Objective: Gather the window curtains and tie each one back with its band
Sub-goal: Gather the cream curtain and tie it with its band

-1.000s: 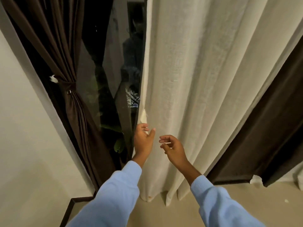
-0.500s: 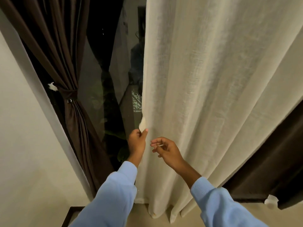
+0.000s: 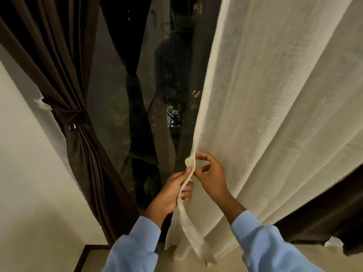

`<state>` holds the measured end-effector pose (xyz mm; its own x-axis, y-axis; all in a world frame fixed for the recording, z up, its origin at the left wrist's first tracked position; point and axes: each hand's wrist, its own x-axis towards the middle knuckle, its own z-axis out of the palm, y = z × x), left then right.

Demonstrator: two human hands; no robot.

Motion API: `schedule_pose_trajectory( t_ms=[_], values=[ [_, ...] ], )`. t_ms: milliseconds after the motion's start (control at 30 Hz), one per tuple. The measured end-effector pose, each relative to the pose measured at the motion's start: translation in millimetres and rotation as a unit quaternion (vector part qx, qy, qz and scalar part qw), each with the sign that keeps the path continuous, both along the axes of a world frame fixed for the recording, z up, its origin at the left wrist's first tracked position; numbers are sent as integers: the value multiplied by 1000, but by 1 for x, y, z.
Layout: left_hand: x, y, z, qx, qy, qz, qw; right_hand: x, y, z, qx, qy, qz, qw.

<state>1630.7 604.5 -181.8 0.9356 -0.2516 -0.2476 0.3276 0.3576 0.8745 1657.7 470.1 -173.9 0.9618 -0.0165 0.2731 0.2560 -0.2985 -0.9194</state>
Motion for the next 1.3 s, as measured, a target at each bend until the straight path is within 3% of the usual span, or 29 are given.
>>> schedule_pose_trajectory(
  t_ms=[200, 333, 433, 567, 700, 800, 967, 1133, 1300],
  values=[
    [-11, 17, 13, 25, 39, -89, 995, 8, 2, -8, -74, -22, 75, 994],
    [-23, 20, 15, 29, 43, -130, 990, 5, 4, -13, -51, -58, 26, 997],
    [-27, 12, 17, 93, 2, 19, 995, -3, -3, -16, -5, -80, -13, 997],
    [-31, -1, 25, 232, -124, 263, 928, -13, -25, -19, 19, -59, -17, 998],
    [-45, -29, 31, 325, -200, 218, 898, -24, -47, -20, 23, -54, -1, 998],
    [-52, -64, 34, 426, -275, 212, 836, -39, -61, -22, 2, -54, 18, 998],
    [-58, -113, 49, 492, -315, 311, 750, -58, -86, -23, -16, -45, 59, 997],
    [-74, -130, 47, 504, -346, 363, 703, -74, -127, -36, 35, -40, 44, 998],
    [-92, -147, 39, 495, -349, 374, 703, -84, -165, -34, 76, -38, -17, 996]
  ],
)
